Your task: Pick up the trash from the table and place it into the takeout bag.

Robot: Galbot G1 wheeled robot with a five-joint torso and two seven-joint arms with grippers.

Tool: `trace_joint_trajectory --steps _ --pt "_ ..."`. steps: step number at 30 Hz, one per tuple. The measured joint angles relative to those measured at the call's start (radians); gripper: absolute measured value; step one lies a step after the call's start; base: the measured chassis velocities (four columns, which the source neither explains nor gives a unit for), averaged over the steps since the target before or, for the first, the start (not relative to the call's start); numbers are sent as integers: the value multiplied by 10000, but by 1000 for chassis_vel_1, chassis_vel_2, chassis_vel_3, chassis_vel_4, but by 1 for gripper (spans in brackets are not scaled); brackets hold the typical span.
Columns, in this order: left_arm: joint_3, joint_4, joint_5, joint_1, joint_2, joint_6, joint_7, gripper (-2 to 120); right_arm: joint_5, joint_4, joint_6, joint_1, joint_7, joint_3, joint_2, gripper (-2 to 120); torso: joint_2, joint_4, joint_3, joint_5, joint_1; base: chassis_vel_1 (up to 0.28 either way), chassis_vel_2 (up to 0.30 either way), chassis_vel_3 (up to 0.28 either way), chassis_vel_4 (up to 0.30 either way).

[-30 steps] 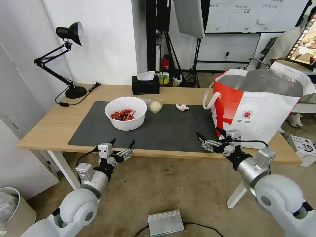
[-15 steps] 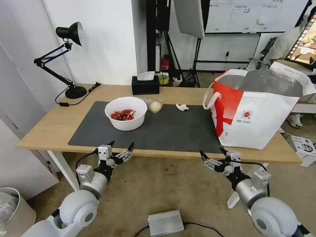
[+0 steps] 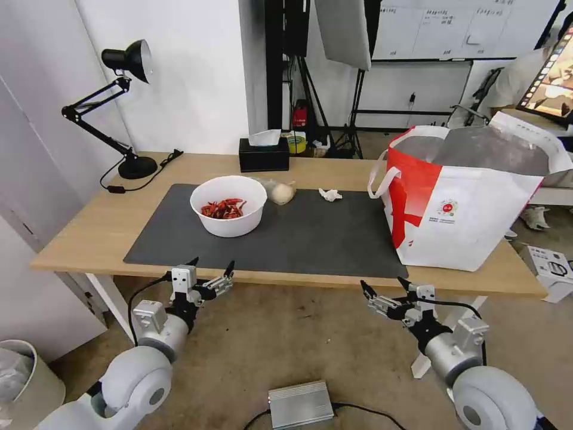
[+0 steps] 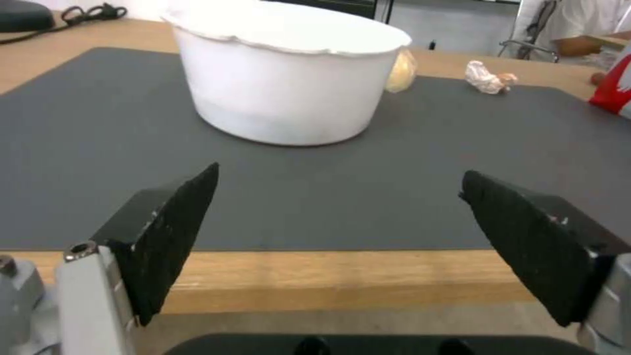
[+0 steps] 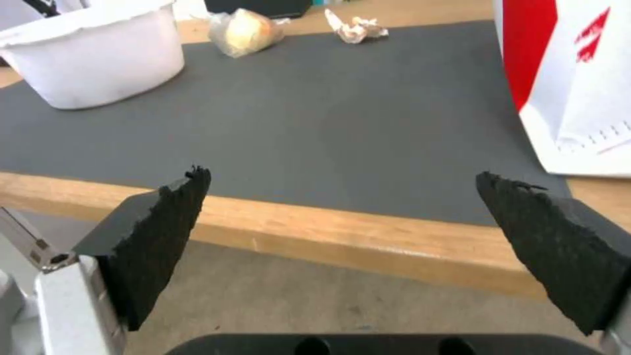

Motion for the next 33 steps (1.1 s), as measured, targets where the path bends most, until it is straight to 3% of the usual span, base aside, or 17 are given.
trace_joint_trajectory --steps 19,28,33 --pt "-461 -98 411 544 -294 -74 49 100 118 -250 -80 1319 -110 -767 -271 100 -1 1 0 0 0 0 0 0 0" --pt "20 99 375 68 -263 -77 60 100 614 -658 -28 2325 -884 -1018 -269 100 0 1 1 1 0 0 0 0 0" --pt "207 164 354 -46 -298 -67 214 100 618 -1510 -258 3912 -868 -1779 -237 100 0 -1 1 3 0 0 0 0 0"
